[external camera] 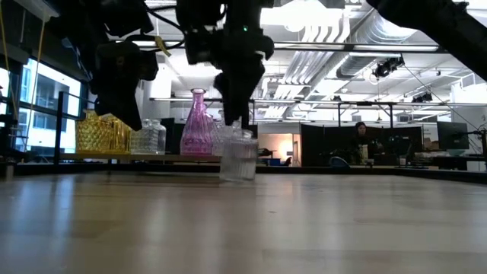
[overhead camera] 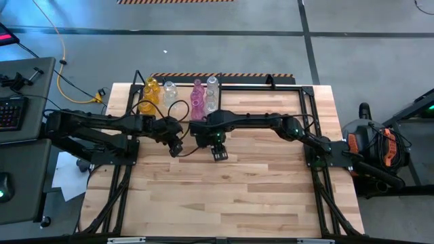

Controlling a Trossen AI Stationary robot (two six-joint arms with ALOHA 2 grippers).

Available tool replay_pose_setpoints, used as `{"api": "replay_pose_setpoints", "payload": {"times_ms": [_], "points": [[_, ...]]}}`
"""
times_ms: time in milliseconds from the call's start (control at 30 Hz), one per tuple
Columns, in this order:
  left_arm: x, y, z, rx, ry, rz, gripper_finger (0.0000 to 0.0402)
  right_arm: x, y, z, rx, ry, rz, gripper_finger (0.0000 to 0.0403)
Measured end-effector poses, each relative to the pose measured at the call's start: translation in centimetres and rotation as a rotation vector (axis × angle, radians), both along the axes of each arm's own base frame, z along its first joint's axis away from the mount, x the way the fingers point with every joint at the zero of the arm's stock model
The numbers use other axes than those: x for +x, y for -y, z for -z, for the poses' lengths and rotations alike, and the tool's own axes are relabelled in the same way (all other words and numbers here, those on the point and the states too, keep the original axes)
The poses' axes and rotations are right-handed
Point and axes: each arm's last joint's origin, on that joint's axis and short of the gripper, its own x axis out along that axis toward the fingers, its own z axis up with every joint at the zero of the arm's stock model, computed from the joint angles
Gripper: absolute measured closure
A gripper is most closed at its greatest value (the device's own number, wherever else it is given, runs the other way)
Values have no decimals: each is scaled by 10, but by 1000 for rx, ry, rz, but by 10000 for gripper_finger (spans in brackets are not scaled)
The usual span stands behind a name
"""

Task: Sort vases onto shelf
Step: Put the transparent vase on the shelf aligned with the left transparent vases

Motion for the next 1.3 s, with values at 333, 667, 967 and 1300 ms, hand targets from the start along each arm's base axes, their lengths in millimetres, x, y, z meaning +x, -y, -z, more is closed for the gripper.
{"api": "replay_pose_setpoints", "payload": {"times_ms": [333, 667, 967, 1300], "points": [[0, 0, 0, -3, 7, -6, 402, 4, -8, -6, -74, 46, 5, 194], [13, 1, -11, 46, 182, 169, 402, -32, 8, -78, -161, 173, 503, 194], [47, -14, -28, 146, 331, 416, 401, -82, -3, -147, -174, 331, 715, 194], [104, -25, -31, 219, 216, 710, 373, -111, -16, -171, -241, 380, 790, 194]]}}
